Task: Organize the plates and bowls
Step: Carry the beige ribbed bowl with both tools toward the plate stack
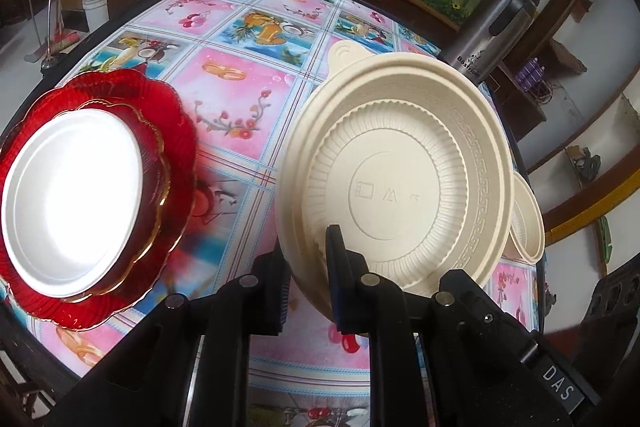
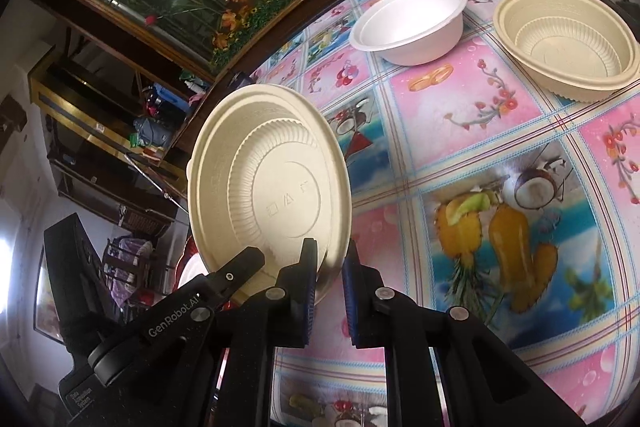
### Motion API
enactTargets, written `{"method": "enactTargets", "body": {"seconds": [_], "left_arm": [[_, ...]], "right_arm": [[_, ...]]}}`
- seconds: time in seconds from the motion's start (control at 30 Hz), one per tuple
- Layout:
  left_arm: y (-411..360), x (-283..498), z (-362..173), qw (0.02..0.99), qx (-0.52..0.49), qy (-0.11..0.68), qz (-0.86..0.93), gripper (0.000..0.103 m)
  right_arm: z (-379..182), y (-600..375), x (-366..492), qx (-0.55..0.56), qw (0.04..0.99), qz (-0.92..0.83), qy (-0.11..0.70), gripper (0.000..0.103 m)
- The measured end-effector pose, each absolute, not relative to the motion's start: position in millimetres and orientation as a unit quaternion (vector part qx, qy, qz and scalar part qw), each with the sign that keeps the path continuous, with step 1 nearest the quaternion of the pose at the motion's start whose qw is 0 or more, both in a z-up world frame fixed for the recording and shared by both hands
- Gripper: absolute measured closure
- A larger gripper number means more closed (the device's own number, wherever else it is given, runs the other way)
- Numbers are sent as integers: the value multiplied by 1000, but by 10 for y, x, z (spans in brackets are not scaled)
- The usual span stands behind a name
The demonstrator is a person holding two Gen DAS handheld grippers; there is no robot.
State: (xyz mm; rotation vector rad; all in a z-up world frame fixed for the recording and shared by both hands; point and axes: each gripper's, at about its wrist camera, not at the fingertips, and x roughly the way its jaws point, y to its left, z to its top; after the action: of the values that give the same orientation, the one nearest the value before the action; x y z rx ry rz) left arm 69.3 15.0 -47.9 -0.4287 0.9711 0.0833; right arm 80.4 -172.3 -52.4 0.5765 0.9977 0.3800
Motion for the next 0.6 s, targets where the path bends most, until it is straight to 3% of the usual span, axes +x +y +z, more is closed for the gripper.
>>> {"method": "enactTargets", "body": {"seconds": [0.6], "left_arm": [[509, 289, -276, 885, -209, 410, 78, 88]], "right_arm": [[-323, -1339, 645, 235, 831, 235, 445, 91]]}}
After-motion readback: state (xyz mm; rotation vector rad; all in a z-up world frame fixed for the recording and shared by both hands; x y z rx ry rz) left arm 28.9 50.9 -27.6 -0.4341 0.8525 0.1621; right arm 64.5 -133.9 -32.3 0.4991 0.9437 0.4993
